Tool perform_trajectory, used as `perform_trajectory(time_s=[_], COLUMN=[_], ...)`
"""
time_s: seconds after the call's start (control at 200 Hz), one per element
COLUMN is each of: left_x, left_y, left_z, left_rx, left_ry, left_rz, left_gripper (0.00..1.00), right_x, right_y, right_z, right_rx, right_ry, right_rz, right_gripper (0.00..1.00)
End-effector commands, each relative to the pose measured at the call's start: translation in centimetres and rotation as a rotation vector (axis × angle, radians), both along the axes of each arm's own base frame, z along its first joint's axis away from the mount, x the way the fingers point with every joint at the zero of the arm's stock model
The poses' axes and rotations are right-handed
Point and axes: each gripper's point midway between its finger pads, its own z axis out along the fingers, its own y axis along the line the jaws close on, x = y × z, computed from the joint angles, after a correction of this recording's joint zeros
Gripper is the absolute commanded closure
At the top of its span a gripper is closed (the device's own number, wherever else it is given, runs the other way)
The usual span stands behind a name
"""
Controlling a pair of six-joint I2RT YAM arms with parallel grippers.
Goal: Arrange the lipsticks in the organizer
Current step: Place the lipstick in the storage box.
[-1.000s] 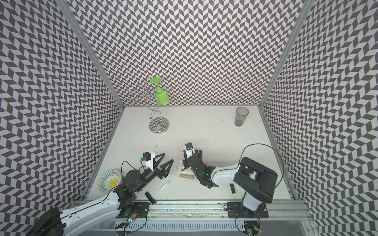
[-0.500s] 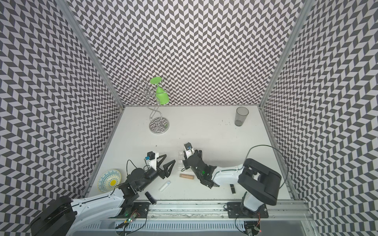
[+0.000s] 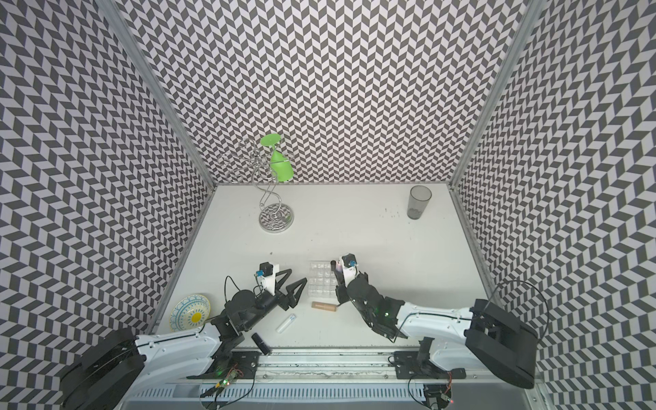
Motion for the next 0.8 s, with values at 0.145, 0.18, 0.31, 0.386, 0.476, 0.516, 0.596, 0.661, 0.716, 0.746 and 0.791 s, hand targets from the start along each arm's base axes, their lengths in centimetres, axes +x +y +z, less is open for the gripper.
perform_trajectory(time_s=[0.145, 0.18, 0.31, 0.386, 0.476, 0.516, 0.596, 0.661, 0.716, 0.746, 0.791], left_x=[0.2, 0.2, 0.2, 0.3, 0.4, 0.4, 0.4, 0.5, 0.5, 0.5, 0.4], left_y=[-1.1, -1.2, -1.3, -1.3, -1.2, -1.1, -1.0, -1.0, -1.0, -1.1, -1.1], left_z=[1.2, 1.1, 1.1, 1.0, 1.0, 0.9, 0.8, 0.8, 0.7, 0.7, 0.8], left_rx=[-0.039, -0.038, -0.035, -0.031, -0.030, -0.027, -0.021, -0.020, -0.020, -0.020, -0.022], left_ry=[-0.020, -0.019, -0.019, -0.020, -0.022, -0.020, -0.022, -0.021, -0.019, -0.019, -0.018], left_rz=[-0.022, -0.026, -0.026, -0.021, -0.014, -0.011, -0.007, -0.002, -0.003, -0.006, -0.008], left_gripper=[0.19, 0.19, 0.20, 0.20, 0.20, 0.20, 0.20, 0.19, 0.19, 0.19, 0.19], right_x=[1.5, 1.7, 2.2, 2.3, 2.4, 2.4, 2.4, 2.6, 2.6, 2.6, 2.6], right_y=[-2.2, -2.2, -2.1, -2.2, -2.4, -2.5, -2.6, -2.8, -2.8, -2.8, -2.7], right_z=[-1.8, -2.0, -2.3, -2.5, -2.6, -2.5, -2.7, -3.0, -3.6, -3.8, -4.1], right_rx=[0.015, 0.020, -0.008, -0.023, -0.029, -0.029, -0.040, -0.053, -0.078, -0.087, -0.096], right_ry=[0.027, 0.029, 0.027, 0.027, 0.025, 0.023, 0.027, 0.034, 0.053, 0.061, 0.071], right_rz=[-0.088, -0.083, -0.093, -0.103, -0.110, -0.113, -0.122, -0.135, -0.145, -0.146, -0.145], right_gripper=[1.00, 1.00, 1.00, 1.00, 1.00, 1.00, 1.00, 1.00, 1.00, 0.99, 0.96])
